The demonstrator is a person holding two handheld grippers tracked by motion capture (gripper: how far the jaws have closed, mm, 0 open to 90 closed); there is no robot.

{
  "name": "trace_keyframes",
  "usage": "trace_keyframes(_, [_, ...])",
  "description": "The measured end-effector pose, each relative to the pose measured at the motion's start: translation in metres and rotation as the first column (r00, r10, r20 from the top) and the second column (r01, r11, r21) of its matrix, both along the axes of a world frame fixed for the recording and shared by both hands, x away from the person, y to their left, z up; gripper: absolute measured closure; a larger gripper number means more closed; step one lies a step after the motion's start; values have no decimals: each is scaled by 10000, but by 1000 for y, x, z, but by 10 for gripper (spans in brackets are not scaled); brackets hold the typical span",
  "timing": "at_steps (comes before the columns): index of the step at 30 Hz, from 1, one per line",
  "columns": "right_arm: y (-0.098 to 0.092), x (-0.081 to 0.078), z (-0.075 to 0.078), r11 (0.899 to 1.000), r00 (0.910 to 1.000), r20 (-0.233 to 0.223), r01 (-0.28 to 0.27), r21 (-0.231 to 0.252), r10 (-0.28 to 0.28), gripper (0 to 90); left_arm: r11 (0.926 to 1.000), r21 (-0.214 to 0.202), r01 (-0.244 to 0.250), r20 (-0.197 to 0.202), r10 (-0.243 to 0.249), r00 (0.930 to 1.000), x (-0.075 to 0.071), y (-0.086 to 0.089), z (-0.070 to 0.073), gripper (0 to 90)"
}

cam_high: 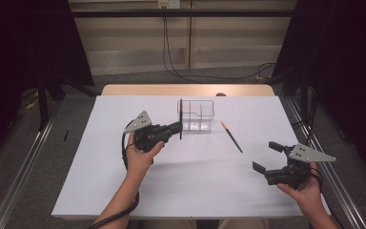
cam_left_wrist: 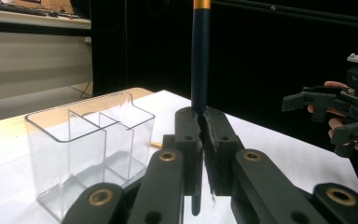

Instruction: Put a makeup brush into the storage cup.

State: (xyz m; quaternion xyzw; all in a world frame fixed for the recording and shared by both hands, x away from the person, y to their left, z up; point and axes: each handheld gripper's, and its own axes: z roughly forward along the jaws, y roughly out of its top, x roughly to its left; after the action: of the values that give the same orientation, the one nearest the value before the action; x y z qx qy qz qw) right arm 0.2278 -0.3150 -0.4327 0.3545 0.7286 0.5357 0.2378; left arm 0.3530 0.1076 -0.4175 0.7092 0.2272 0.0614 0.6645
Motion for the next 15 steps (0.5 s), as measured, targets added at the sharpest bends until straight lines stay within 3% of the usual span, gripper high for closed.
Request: trace_keyframes(15, [3, 2, 0, 10000, 10000, 33, -41, -4, 41, 23, 9990, 57, 453, -76, -452, 9989, 0, -28, -8, 851])
